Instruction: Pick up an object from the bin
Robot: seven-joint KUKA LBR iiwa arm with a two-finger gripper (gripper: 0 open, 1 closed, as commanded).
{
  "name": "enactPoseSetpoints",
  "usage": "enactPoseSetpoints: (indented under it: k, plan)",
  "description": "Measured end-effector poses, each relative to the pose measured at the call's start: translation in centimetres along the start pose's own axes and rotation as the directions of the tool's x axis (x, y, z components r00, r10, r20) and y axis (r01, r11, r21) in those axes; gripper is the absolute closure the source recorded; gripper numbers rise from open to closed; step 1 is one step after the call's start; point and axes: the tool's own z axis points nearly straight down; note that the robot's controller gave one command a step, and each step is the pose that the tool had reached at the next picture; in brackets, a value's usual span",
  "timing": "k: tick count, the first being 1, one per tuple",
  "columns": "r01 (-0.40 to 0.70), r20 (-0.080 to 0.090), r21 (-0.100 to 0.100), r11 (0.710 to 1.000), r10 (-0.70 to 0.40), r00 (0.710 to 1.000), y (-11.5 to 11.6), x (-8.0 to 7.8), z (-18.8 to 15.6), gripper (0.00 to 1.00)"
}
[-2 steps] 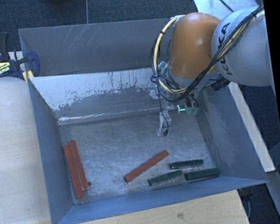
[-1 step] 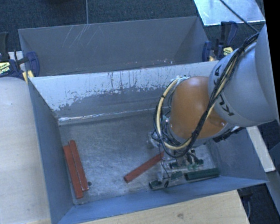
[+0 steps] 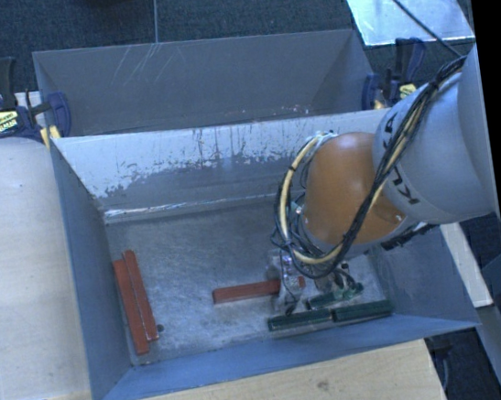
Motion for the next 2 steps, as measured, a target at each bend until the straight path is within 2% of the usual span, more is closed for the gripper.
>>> enactPoseSetpoints:
  k: [1,2]
  plan:
    - [-0.064,0.008,0.000,0.998,0.064,0.998,-0.7,-3.2,-12.7,1.00]
    - [0.282,0.004,0.001,0.959,-0.282,0.959,-0.1,-2.8,-17.2,1.00]
